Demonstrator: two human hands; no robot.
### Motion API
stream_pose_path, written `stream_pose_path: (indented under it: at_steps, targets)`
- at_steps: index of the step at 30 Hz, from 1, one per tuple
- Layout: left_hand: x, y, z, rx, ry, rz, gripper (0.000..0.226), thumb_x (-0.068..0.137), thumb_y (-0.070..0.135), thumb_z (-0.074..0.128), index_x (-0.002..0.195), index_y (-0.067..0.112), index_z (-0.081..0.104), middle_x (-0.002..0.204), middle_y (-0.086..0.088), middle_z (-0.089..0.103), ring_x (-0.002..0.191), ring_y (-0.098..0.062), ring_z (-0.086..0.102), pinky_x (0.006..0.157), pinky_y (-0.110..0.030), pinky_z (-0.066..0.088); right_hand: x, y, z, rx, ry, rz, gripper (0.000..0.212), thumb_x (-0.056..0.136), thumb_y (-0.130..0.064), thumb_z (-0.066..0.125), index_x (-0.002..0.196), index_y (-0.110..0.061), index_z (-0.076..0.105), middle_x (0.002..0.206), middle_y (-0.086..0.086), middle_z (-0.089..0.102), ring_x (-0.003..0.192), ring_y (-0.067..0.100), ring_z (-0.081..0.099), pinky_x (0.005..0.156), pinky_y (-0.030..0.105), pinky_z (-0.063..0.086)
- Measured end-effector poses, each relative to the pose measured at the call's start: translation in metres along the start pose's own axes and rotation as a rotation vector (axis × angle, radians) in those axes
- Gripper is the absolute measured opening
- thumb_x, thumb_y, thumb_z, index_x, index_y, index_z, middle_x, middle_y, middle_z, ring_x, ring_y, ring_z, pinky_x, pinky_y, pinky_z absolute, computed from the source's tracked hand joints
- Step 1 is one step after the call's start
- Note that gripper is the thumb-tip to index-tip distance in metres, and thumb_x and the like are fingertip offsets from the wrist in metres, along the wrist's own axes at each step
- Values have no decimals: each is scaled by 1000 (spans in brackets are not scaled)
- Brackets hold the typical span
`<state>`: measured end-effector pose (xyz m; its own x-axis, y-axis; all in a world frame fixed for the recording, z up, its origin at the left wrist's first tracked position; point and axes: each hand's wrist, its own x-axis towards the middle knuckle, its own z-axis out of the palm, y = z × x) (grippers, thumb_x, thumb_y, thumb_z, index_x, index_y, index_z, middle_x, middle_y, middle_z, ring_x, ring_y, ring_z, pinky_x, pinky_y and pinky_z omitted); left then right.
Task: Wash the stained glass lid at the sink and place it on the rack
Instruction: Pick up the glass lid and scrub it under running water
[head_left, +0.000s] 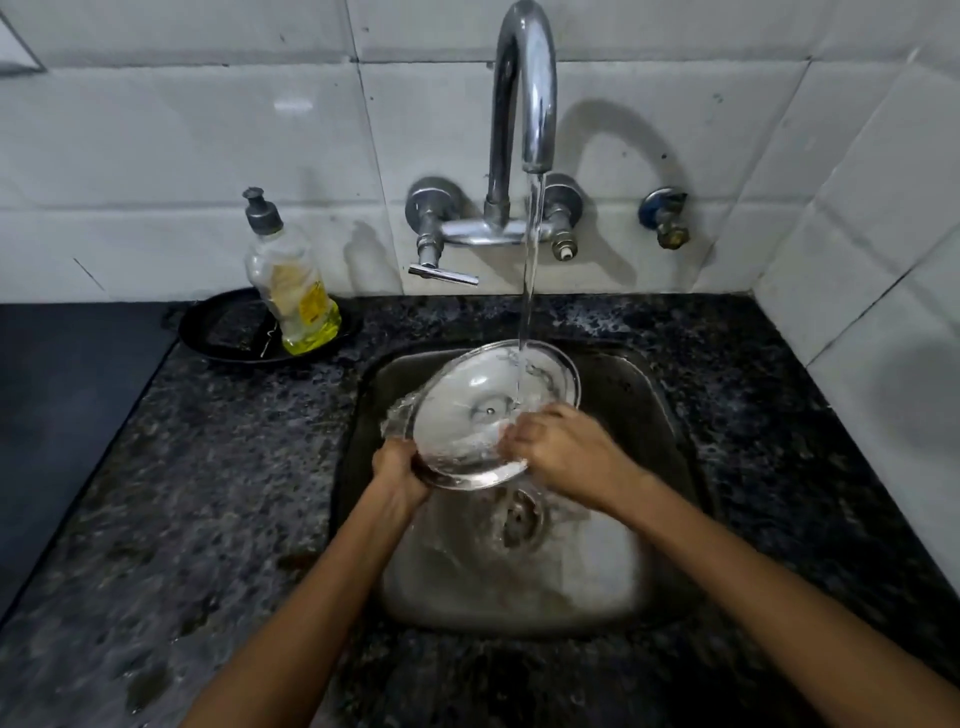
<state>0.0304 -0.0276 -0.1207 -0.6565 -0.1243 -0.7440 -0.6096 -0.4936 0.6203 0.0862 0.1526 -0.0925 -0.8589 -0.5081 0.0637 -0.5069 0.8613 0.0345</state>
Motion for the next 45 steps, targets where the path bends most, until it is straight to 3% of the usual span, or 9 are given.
stream_pose_path:
  at_steps: [3, 6, 9, 16, 22, 28, 33, 40, 45]
  targets:
    - [-11, 14, 9, 391, -161, 76, 39, 99, 30, 29, 120, 5, 51, 92, -19, 67, 81, -25, 64, 72, -39, 55, 14, 27, -25, 364, 106, 296, 20, 85, -23, 57, 98, -17, 70, 92, 11, 74, 84, 27, 67, 72, 36, 49]
    - [-18, 30, 23, 1259, -227, 746, 81, 84, 69, 14, 127, 14, 55, 131, -17, 56, 123, -32, 48, 105, -45, 38, 27, 51, -38, 667, 176, 502, 17, 84, -26, 60, 93, -14, 70, 85, 12, 71, 86, 25, 63, 73, 30, 42]
    - [-36, 44, 50, 1433, -439, 1079, 53, 86, 51, 41, 113, 11, 64, 106, -15, 70, 102, -29, 63, 87, -34, 47, 45, 48, -53, 661, 105, 401, 9, 79, -29, 65, 70, -30, 64, 67, -3, 61, 75, 20, 60, 70, 37, 47]
    - [-31, 60, 32, 850, -525, 854, 11, 81, 14, 56, 76, 17, 65, 65, -1, 62, 62, -7, 57, 65, -31, 44, 36, 87, -51, 966, 337, 578, 46, 80, -29, 67, 44, -16, 41, 41, -9, 36, 38, 0, 35, 48, 25, 21]
    - [-50, 56, 64, 1372, -496, 1069, 11, 82, 8, 56, 87, 3, 65, 78, -12, 67, 76, -22, 60, 69, -33, 44, 65, 55, -56, 679, 159, 398, 28, 68, -39, 73, 51, -21, 60, 50, -3, 53, 57, 13, 52, 54, 32, 36]
    - [-46, 59, 31, 928, -586, 877, 27, 85, -3, 55, 74, 20, 63, 52, 14, 63, 53, 5, 54, 55, -14, 43, 36, 87, -43, 1020, 294, 584, 44, 78, -31, 68, 66, 11, 60, 59, 13, 49, 55, 11, 45, 56, 29, 30]
    - [-61, 53, 60, 1299, -511, 1015, 18, 79, 4, 54, 70, 19, 58, 60, 5, 54, 56, -2, 46, 53, -18, 36, 64, 51, -61, 852, 193, 406, 21, 66, -26, 78, 67, -7, 69, 61, 4, 62, 57, 5, 52, 57, 23, 37]
    - [-65, 50, 36, 792, -593, 692, 27, 81, -12, 48, 100, 1, 63, 76, -7, 63, 69, -17, 59, 60, -24, 49, 48, 79, -50, 988, 306, 603, 46, 76, -43, 67, 50, -10, 47, 51, 6, 39, 49, 11, 37, 53, 31, 23]
    - [-67, 46, 55, 1005, -488, 859, 32, 81, -8, 47, 65, 18, 56, 55, 3, 48, 49, -4, 43, 50, -22, 34, 71, 49, -74, 898, 167, 443, 27, 62, -26, 81, 69, -3, 69, 65, 10, 65, 60, 11, 53, 55, 24, 39]
